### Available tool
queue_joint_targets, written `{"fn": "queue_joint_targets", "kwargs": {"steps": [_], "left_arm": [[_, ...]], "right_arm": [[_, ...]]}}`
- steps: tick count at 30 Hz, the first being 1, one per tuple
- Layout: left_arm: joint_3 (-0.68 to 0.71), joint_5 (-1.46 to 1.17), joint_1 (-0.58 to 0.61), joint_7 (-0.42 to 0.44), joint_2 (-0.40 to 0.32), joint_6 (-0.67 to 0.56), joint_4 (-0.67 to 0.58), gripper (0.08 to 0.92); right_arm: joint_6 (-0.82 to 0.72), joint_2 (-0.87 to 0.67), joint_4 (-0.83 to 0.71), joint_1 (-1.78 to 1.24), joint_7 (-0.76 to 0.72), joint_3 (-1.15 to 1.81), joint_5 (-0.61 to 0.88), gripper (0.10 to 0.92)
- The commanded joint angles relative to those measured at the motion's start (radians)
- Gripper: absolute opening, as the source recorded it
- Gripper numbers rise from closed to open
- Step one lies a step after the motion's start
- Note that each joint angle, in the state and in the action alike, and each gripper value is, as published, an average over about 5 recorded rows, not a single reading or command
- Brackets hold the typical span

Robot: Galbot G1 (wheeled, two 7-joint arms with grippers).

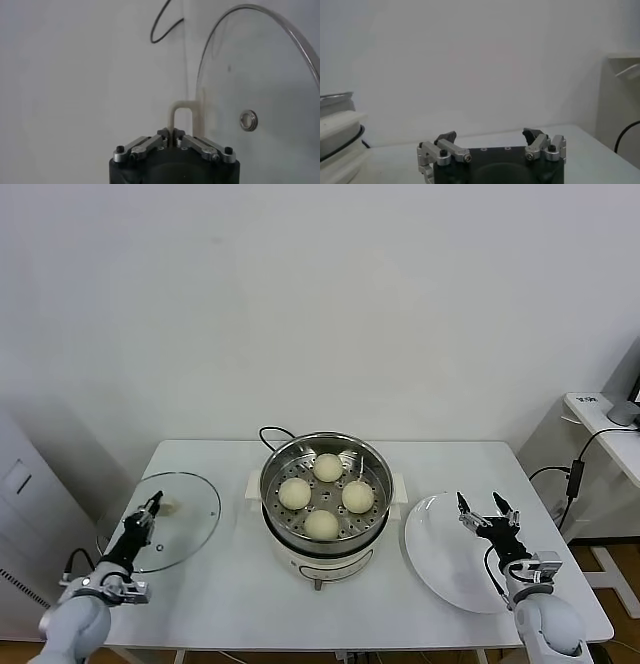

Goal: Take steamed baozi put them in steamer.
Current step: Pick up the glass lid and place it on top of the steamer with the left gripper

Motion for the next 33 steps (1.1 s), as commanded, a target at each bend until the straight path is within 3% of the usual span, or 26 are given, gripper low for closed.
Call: {"fn": "queue_joint_targets", "kwargs": {"steps": [1,9,19,26,33], "left_arm": [[-0.014,-0.238,0.01,0.158,0.121,0.149,-0.281,0.112],[0.058,-0.247,-0.012,0.284,0.162,0.316,-0.48,0.112],[0.358,-0.103,-0.122,0.345,0.178,0.518,-0.579,0.112],[0.573,0.008,-0.241,0.389,0.122,0.724,-0.586,0.112],[0.688,0.056,-0.31,0.415,0.027,0.785,-0.557,0.112]], "right_arm": [[-0.002,-0.003,0.006,0.002,0.001,0.0,0.001,0.823],[-0.001,-0.002,0.008,0.0,-0.004,0.003,0.001,0.823],[0.003,-0.001,-0.003,0.005,-0.009,0.005,-0.003,0.823],[0.004,-0.004,-0.01,0.008,-0.011,0.006,-0.005,0.823],[0.006,-0.018,-0.018,0.007,-0.012,0.007,-0.005,0.823]]}}
